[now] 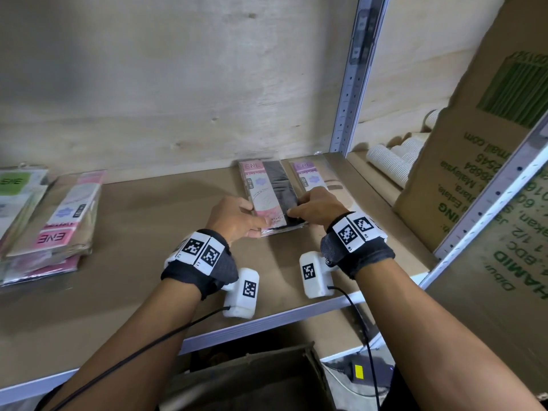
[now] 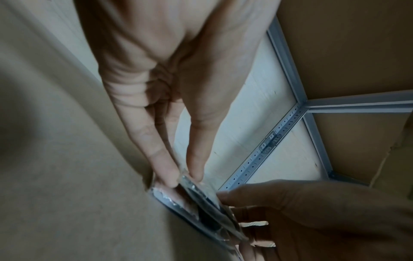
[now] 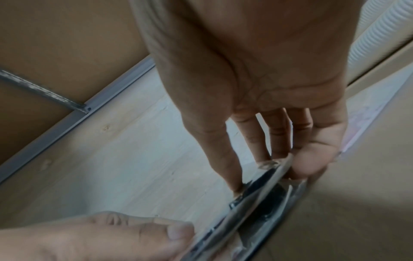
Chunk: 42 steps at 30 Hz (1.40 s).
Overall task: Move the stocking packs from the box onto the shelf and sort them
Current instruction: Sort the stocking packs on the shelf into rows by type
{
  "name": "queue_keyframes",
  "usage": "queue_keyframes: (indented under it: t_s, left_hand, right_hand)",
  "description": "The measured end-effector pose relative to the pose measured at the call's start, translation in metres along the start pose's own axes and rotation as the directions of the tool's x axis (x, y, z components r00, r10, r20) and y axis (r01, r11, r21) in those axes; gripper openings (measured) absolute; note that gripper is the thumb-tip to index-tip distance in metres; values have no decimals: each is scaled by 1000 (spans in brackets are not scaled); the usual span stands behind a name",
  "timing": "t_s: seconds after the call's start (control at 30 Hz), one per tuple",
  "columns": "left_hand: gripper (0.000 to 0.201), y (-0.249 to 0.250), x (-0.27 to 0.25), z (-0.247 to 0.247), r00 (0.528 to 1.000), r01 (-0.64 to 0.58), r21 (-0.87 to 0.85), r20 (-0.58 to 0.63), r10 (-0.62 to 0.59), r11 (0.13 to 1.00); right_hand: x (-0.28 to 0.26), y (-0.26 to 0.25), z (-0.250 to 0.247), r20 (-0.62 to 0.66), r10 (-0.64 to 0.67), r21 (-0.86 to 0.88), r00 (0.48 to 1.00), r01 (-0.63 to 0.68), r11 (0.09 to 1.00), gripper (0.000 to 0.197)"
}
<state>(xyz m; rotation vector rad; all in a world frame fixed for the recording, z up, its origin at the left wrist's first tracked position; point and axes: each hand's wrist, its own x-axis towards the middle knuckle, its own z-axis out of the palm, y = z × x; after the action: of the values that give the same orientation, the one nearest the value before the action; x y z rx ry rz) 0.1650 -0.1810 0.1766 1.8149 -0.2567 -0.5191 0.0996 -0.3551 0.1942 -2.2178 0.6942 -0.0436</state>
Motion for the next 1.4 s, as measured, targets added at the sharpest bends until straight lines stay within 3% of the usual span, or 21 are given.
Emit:
queue_keyframes:
  t_s: [0.6, 0.73, 0.87, 0.93, 1.2, 1.4]
  left_hand:
    - [68, 1, -1, -9, 997, 22, 78, -69, -17, 997]
    - [51, 2, -4, -37, 987, -25, 85, -154, 38, 996]
    - [13, 3, -10, -69, 976, -51, 60, -207, 62, 997]
    - [12, 2, -16, -83, 972, -65, 76, -220, 80, 995]
    - [10, 0, -43, -156, 933, -92, 104, -338, 122, 990]
    - [5, -4, -66, -228, 878, -101, 109, -458, 140, 989]
  right_hand:
    - [-8, -3, -4, 1, 0, -15, 1000, 0, 1000, 49]
    - [-11, -9, -5, -81, -93, -12, 992, 93, 996, 44]
    - [-19, -19, 4, -140, -206, 27, 969, 212, 977, 24]
    - [-24, -24, 11, -153, -228, 64, 961, 240, 969, 19]
    - [-42, -70, 52, 58, -316, 325, 947, 281, 903, 8]
    - [-44, -125, 107, 273, -333, 298, 903, 250, 921, 19]
